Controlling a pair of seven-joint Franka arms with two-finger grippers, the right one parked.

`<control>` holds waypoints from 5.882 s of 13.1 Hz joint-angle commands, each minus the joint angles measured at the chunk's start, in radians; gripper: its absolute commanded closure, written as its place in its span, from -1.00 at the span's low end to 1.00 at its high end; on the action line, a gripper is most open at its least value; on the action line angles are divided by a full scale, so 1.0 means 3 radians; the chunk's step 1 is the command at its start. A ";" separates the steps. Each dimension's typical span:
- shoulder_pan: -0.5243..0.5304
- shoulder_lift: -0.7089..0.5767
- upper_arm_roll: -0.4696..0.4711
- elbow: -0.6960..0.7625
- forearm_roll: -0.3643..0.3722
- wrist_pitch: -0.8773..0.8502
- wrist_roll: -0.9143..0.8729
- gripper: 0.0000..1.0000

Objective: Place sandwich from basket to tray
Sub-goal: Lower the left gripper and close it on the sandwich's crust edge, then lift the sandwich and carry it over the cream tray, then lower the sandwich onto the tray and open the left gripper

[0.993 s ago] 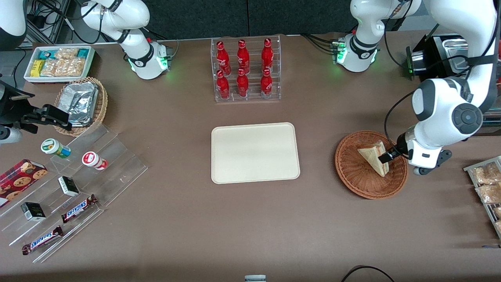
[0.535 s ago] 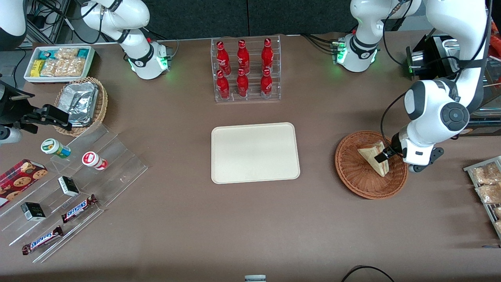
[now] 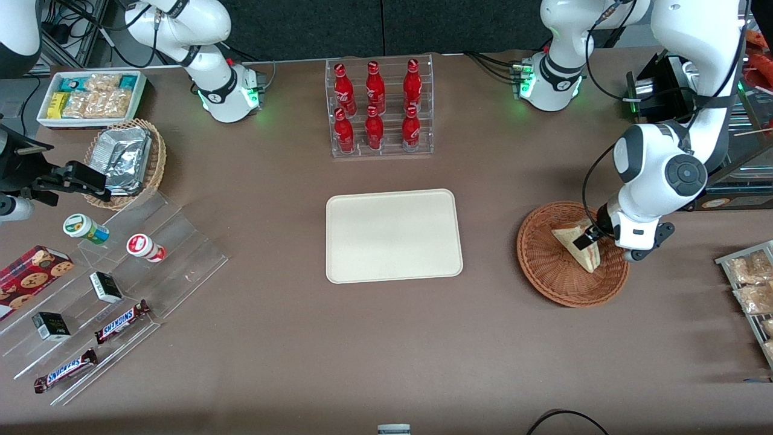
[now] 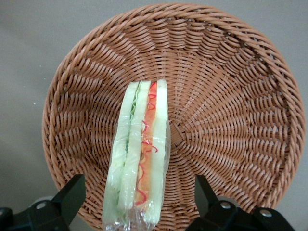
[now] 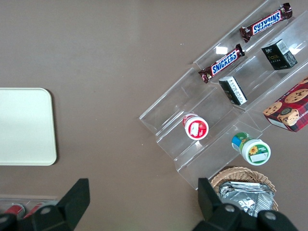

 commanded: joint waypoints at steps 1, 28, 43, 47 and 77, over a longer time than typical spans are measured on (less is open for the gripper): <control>-0.0002 -0.0077 -0.0013 -0.0186 -0.0012 0.0170 -0.0064 -1.00; -0.0129 -0.0098 -0.1240 0.0908 0.0044 -0.1154 -0.0406 1.00; -0.1571 0.1686 -0.1235 0.2809 0.0893 -0.1654 -0.1111 1.00; -0.1709 0.1866 -0.1235 0.2907 0.0903 -0.1701 -0.1306 1.00; -0.1756 0.1744 -0.1037 0.3010 0.0981 -0.1727 -0.1562 -1.00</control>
